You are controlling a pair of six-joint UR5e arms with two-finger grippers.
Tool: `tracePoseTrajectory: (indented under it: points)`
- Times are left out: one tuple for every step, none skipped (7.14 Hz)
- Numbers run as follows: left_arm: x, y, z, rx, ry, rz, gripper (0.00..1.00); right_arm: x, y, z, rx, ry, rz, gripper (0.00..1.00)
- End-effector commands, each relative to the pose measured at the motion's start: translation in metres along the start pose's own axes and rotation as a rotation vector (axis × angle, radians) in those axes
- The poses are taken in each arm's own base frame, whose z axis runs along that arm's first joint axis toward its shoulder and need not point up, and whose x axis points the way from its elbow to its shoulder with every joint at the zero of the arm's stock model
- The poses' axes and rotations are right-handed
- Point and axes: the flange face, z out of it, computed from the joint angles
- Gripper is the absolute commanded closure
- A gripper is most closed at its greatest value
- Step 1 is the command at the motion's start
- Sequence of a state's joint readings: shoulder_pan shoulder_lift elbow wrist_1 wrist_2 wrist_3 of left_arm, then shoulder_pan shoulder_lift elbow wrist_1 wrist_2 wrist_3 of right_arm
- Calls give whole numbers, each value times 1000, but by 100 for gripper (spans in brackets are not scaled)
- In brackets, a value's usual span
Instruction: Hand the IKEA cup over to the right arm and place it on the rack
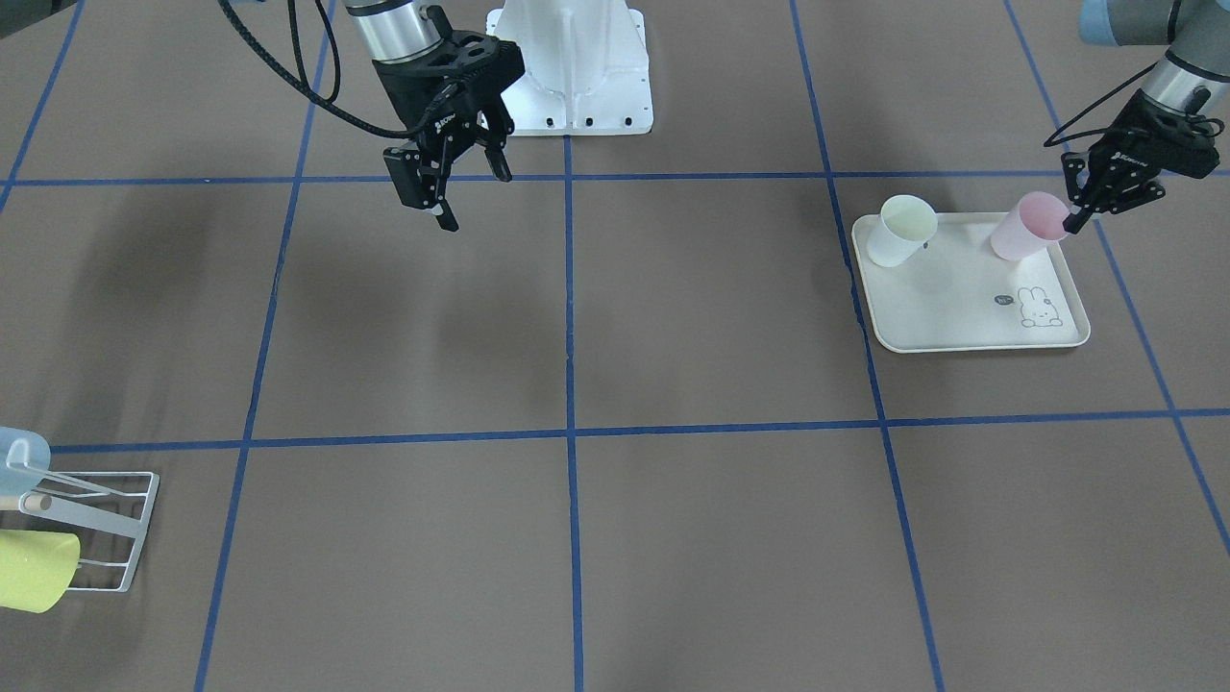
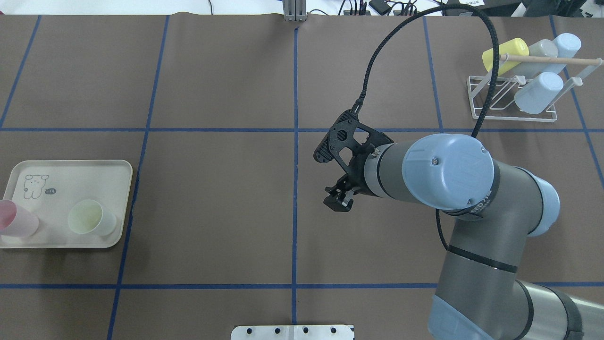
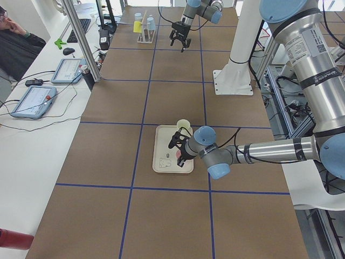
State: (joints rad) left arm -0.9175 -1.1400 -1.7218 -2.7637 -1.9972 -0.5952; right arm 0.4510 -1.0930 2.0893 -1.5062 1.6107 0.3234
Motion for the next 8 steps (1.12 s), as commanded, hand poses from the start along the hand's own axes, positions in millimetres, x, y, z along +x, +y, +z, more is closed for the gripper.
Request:
tracePoseTrajectory:
  points:
    - [6,-9,0,16,11,10,100,0,0,0,2,-1,-1,0]
    - [9,-13,-3,25,16,14,100,-1,0,0,3,-4,-2,0]
    - [17,-20,-10,35,39,21,100,-2,-3,-1,8,-6,-2,1]
    - [11,-28,-28,46,71,-5,100,-2,-4,-2,12,-9,-3,1]
    - [4,-43,-50,93,82,-27,100,-5,-5,-2,17,-13,-4,0]
    - [9,-51,-65,101,119,-30,100,-9,-6,-2,43,-27,-7,1]
    - [9,-68,-81,114,164,-54,100,-12,-8,7,74,-44,-12,0]
    - [19,-79,-94,107,213,-87,100,-15,-9,23,123,-65,-15,1]
